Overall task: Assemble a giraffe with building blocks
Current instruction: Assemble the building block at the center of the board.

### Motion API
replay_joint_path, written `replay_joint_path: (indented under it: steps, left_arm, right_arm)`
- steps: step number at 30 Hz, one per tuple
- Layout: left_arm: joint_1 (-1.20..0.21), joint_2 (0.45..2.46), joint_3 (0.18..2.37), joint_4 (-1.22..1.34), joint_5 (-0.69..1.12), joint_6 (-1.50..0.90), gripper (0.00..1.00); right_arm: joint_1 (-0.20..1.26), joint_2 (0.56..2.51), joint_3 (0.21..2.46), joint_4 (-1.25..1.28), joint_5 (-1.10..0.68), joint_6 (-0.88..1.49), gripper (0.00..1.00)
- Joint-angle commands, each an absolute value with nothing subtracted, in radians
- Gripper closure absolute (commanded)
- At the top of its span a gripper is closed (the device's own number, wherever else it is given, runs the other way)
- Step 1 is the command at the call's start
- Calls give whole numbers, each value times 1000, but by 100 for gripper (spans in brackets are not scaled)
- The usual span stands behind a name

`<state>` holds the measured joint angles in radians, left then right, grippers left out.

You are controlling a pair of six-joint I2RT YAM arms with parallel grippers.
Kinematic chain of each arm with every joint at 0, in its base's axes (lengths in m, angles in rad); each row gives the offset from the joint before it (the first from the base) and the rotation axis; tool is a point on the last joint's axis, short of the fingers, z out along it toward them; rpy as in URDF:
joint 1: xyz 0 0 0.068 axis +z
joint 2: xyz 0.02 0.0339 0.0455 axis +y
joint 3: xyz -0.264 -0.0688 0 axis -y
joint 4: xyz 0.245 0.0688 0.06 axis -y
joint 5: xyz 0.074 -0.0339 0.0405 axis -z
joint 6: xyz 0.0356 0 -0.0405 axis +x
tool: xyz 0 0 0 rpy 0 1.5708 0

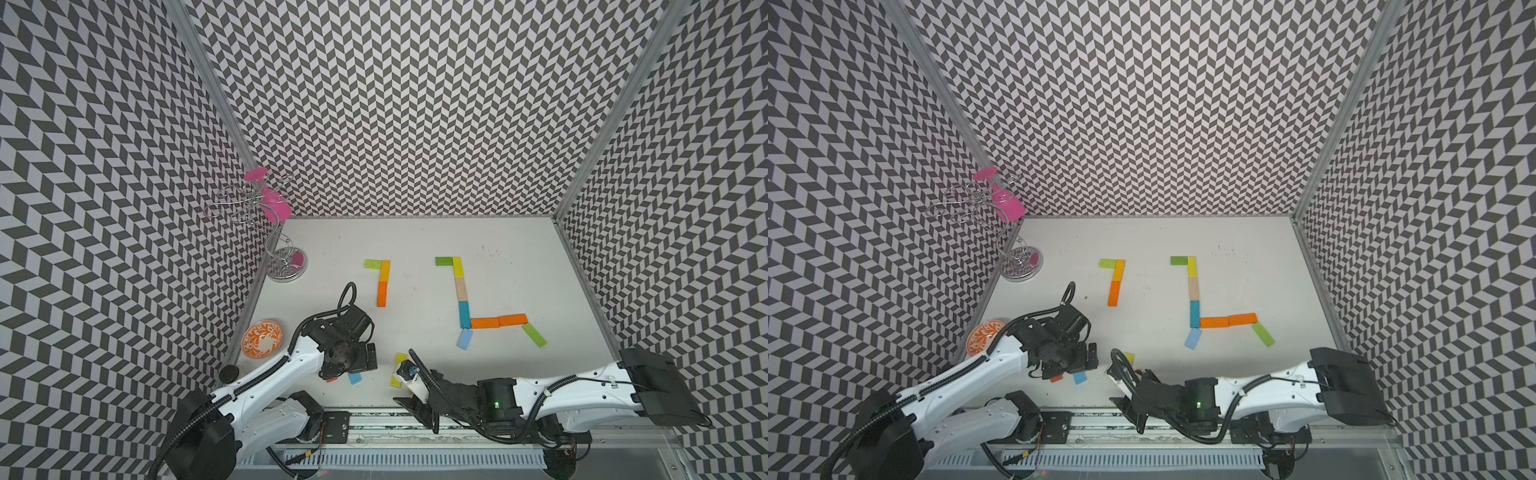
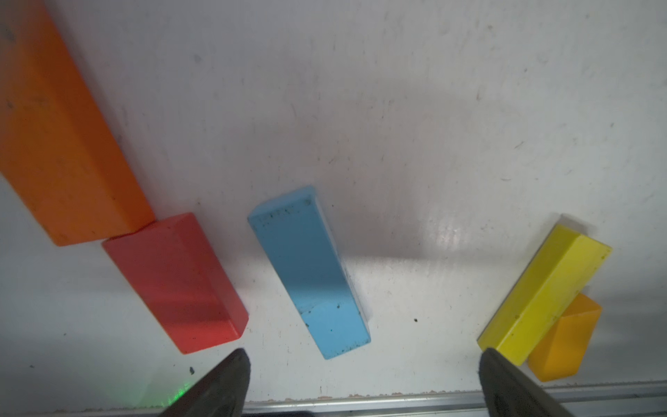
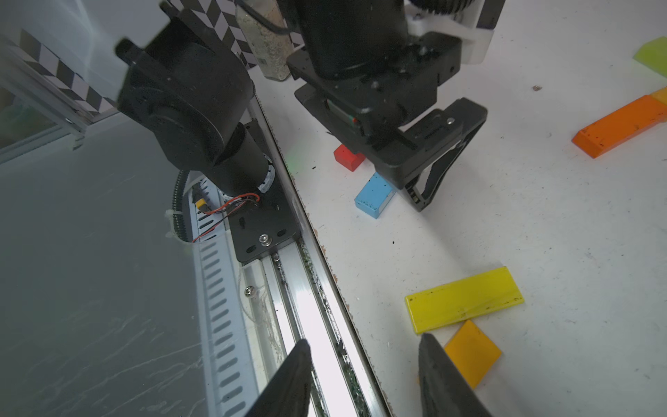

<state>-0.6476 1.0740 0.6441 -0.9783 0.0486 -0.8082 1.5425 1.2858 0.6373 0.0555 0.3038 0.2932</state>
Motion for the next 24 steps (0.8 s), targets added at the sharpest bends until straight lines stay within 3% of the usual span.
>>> replay_joint_path:
  steps: [1,11,24]
  left_arm:
    - [-656,1107,625,-945,27,-858,0]
    - [-657,1211,572,-849,37,-893,6]
    - [-650,1252,586,-812,35,-896,41]
  right_arm:
    - [1546,1239,625,109,367,254,52]
    - [1545,1156,570,106,445,291,52]
    - [1542,1107,523,112,482,311,52]
